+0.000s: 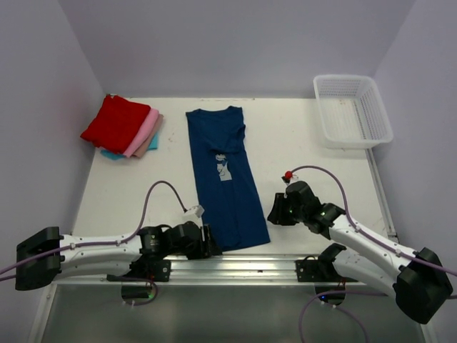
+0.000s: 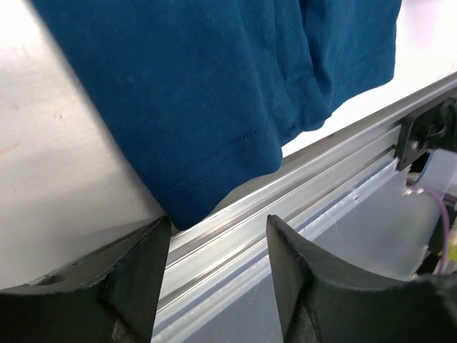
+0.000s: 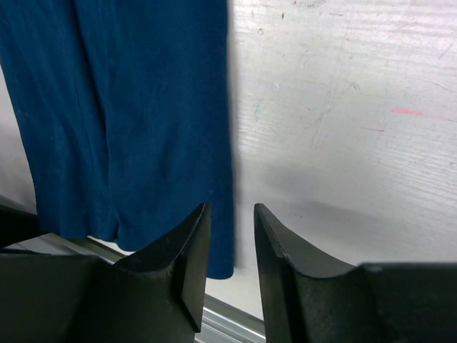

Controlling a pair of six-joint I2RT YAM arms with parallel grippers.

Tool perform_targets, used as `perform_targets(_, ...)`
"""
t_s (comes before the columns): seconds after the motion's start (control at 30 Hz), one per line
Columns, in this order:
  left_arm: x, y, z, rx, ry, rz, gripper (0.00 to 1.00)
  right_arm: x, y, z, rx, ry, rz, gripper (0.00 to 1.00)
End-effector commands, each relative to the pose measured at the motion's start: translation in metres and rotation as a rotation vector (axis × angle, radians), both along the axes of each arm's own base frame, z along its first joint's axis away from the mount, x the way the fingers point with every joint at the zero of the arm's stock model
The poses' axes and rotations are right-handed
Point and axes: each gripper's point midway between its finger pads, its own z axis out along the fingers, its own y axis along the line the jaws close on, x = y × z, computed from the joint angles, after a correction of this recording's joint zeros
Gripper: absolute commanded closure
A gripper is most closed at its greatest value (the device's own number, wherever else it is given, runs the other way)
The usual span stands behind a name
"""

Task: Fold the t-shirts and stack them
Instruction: Grab the bottom of the folded rectangular tshirt with both arms

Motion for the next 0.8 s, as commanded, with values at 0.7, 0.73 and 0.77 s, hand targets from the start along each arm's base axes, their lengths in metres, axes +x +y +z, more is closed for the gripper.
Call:
perform_targets(0.7, 0.001, 0.06, -0.056, 0.253, 0.015, 0.211, 0.54, -0.045, 0.011, -0.015, 0.163, 0.138, 0.032, 0.62)
perform_targets(0.73, 0.002, 0.061, -0.057, 0.254, 0.009, 0.22, 0.54, -0.045, 0.011, -0.015, 0.163, 0.14, 0.031, 0.62)
perform_targets(0.77, 0.002, 0.064, -0.059, 0.263, 0.009, 0.228, 0.49, -0.046, 0.011, -0.015, 0.162, 0.144, 0.033, 0.62)
